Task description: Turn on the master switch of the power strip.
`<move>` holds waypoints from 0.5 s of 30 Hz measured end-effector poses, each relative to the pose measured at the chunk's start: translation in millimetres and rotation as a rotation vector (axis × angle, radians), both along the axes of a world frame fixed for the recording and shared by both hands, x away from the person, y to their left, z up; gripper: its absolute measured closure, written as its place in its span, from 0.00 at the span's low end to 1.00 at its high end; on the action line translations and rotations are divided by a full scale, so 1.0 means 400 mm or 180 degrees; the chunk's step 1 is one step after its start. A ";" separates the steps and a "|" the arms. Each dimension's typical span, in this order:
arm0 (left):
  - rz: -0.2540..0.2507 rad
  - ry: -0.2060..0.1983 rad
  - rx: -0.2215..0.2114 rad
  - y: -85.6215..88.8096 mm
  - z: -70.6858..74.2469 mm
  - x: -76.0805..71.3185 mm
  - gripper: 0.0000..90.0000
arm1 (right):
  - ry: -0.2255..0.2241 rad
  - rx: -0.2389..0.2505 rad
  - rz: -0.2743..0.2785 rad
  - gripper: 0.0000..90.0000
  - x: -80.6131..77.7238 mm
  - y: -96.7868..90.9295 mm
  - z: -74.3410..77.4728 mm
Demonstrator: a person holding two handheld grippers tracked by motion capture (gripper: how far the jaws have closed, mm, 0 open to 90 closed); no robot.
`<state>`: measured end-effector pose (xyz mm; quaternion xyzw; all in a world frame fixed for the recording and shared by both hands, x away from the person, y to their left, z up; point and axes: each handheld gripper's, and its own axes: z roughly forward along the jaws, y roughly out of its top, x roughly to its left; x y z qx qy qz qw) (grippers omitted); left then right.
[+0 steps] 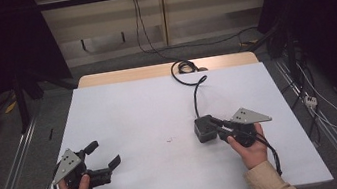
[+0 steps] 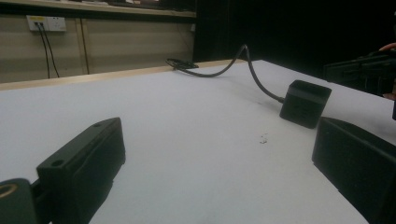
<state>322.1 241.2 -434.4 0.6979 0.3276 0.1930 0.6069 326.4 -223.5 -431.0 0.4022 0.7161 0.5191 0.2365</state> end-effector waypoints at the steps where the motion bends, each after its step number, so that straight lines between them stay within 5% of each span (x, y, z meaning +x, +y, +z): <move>1: 0.0002 0.0003 0.0001 0.000 0.000 0.000 0.03 | 0.0010 -0.0010 0.0017 0.91 0.003 0.002 -0.001; 15: 0.0003 -0.0002 0.0010 -0.001 0.000 0.000 0.03 | 0.0063 0.0005 0.0025 0.96 0.015 0.005 -0.002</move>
